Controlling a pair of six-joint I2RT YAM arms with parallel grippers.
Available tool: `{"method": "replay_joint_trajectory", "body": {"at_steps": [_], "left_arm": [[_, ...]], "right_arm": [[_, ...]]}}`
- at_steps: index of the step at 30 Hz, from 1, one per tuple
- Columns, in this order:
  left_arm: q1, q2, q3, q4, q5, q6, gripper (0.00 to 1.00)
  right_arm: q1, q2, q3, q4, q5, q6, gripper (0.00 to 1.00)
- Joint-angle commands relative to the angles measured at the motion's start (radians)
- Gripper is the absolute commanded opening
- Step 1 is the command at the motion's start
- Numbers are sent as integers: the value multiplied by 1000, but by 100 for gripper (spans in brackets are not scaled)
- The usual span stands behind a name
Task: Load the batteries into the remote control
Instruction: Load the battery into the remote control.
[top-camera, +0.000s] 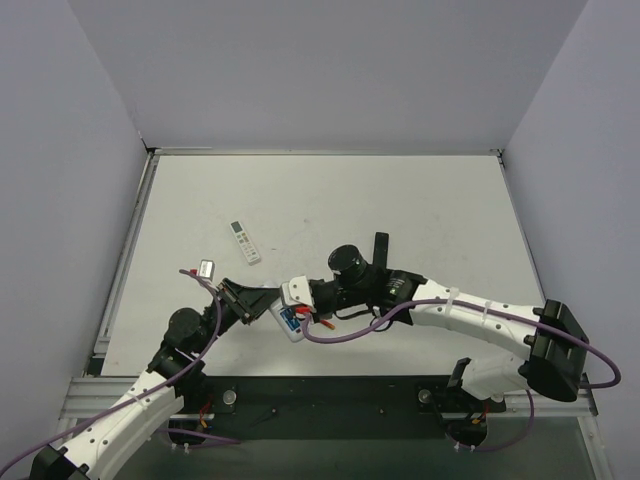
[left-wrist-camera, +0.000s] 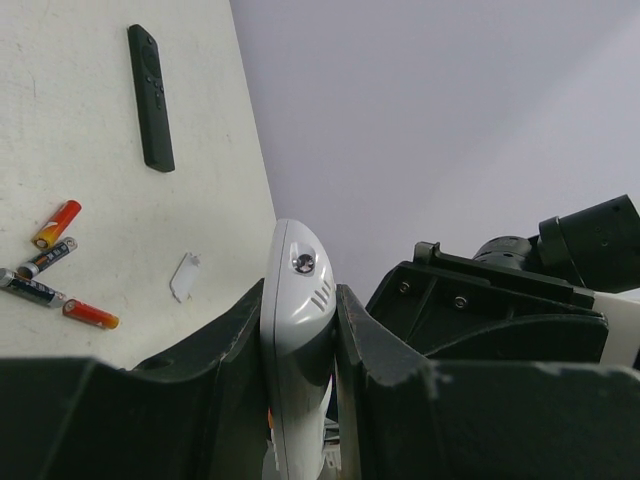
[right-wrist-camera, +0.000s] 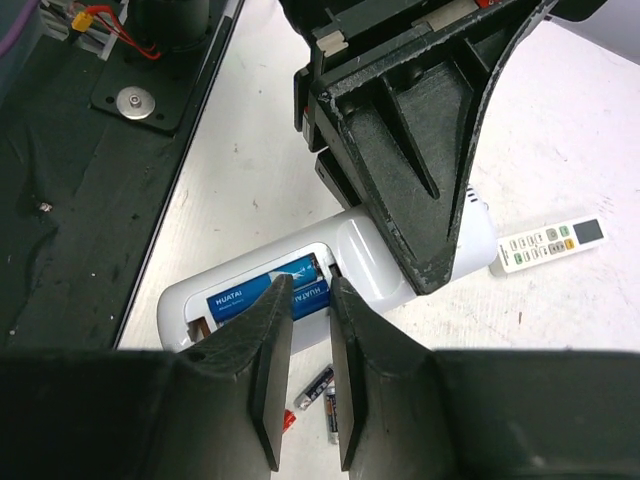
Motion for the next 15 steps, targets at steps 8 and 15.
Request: {"method": "replay_joint_trajectory", "body": {"at_steps": [8, 15], "left_arm": [[5, -31, 83, 203, -28, -58, 0], [5, -34, 89, 94, -11, 62, 0]], "right_arm": [[37, -14, -91, -143, 176, -11, 20], [51, -58, -68, -94, 193, 81, 20]]}}
